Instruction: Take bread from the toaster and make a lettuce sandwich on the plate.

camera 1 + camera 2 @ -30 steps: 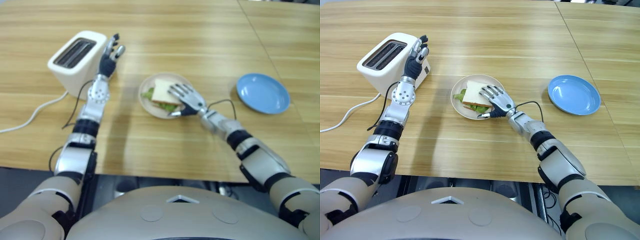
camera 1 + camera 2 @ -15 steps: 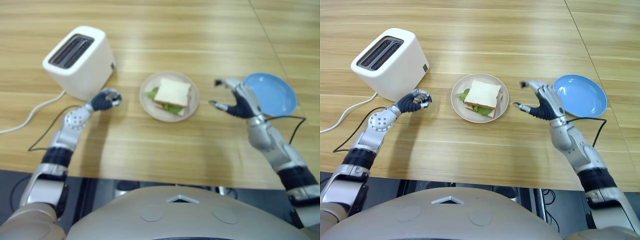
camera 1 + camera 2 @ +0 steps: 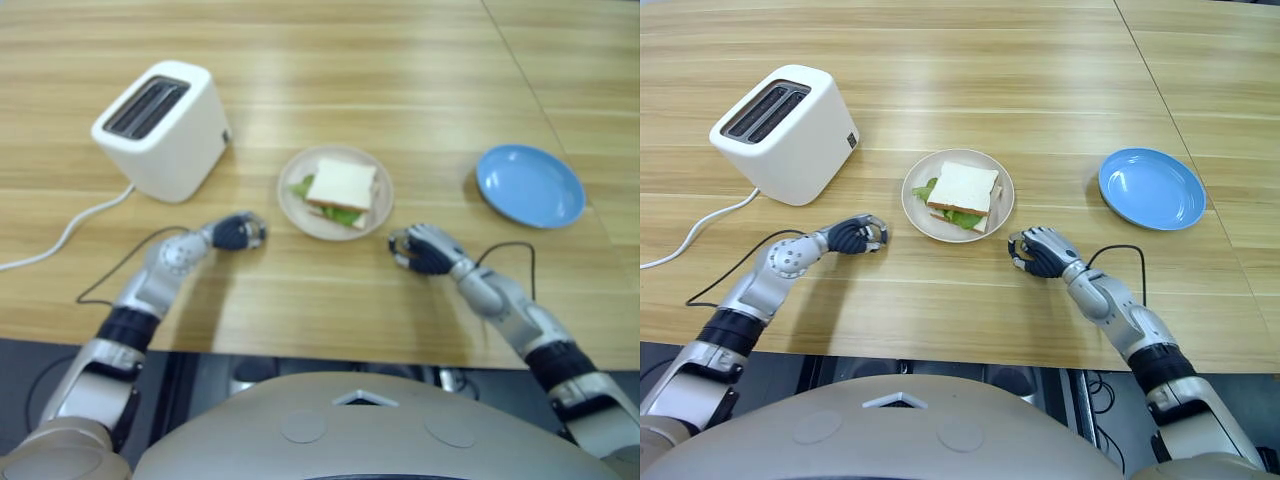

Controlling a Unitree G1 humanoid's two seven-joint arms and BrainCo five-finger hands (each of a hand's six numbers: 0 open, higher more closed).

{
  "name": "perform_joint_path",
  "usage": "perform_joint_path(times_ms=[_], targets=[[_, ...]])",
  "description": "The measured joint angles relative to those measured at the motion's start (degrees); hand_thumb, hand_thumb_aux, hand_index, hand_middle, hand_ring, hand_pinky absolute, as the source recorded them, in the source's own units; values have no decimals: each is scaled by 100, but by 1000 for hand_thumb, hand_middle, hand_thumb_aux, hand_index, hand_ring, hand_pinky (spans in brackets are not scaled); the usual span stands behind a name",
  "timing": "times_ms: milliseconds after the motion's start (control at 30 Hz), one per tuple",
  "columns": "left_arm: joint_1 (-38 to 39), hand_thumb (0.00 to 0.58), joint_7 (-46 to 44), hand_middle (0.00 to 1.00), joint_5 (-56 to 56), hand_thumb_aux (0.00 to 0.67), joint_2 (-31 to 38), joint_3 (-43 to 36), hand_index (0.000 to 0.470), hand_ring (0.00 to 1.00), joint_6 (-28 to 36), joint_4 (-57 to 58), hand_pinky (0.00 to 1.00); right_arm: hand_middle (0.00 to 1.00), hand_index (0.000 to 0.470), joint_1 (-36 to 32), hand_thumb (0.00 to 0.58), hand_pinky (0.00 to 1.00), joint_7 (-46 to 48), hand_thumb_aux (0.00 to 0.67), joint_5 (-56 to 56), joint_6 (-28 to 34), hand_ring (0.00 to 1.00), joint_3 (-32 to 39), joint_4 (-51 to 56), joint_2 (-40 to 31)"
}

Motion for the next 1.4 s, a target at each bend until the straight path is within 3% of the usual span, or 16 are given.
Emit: perform_joint_path(times_ms=[33,67,267,367,400,433,467,500,533,600,633,667,900,1033,1200,1400], targets=[[-115,579,20,1000,14,638,-135,-58,438,1000,-57,126,1000,1000,460,-184,580,1000,-27,670,-87,-7,1000,55,177,97],[-308,527,42,1000,22,468,-317,-131,321,1000,-120,351,1000,1000,460,-461,580,1000,-95,670,-193,-12,1000,149,449,221],[-1605,454,191,1000,-94,357,-1311,-340,245,1000,-682,2164,1000,1000,460,-1829,580,1000,-469,670,-658,-84,1000,617,1857,572],[-2567,201,814,1000,-78,129,-1499,-210,88,1000,-732,3299,1000,1000,460,-2575,580,1000,-732,670,-963,-97,1000,900,2712,591],[-2789,0,1015,1000,-75,0,-1518,-162,0,1000,-716,3570,1000,886,460,-2726,580,886,-812,670,-1007,-102,886,940,2915,593],[-2966,0,1233,1000,-60,0,-1527,-120,0,1000,-693,3842,1000,886,460,-2867,580,886,-929,670,-1090,-93,886,995,3118,595],[-3120,0,1457,1000,-34,0,-1534,-96,0,1000,-643,4132,1000,0,247,-3030,456,0,-1078,360,-1191,-44,0,1092,3311,594],[-3226,0,1677,820,3,0,-1544,-89,0,820,-593,4381,820,0,0,-3175,0,0,-1247,0,-1297,28,0,1170,3502,596],[-3273,0,1847,820,22,0,-1549,-78,0,820,-549,4548,820,0,0,-3253,0,0,-1390,0,-1366,107,0,1193,3624,592],[-3283,0,2141,98,13,0,-1534,21,0,98,-527,4770,98,0,0,-3297,0,0,-1692,0,-1406,135,0,1175,3727,556],[-3282,0,2244,98,2,0,-1506,57,0,98,-531,4817,98,0,0,-3290,0,0,-1790,0,-1384,85,0,1156,3720,513],[-3277,0,2362,0,-6,0,-1465,119,0,0,-551,4822,0,0,0,-3234,0,0,-1896,0,-1294,-32,0,1096,3664,464],[-2691,0,3111,0,-377,0,-992,771,0,0,-1239,4165,0,0,0,-2102,0,0,-2026,0,418,-1255,0,-125,2317,400],[-2459,0,3066,0,-1353,0,-1159,1608,0,0,-1833,3595,0,0,0,-1566,0,0,-1301,0,2210,-1650,0,-905,1597,992],[-2456,0,3041,0,-1822,0,-1370,2048,0,0,-2021,3445,0,0,0,-1376,0,0,90,0,4126,-1454,0,-1509,1413,1768],[-2459,0,2356,0,-2252,0,-1712,2174,0,0,-1641,3466,0,0,0,-1402,0,0,914,0,4975,-1137,0,-2142,1483,2150]])
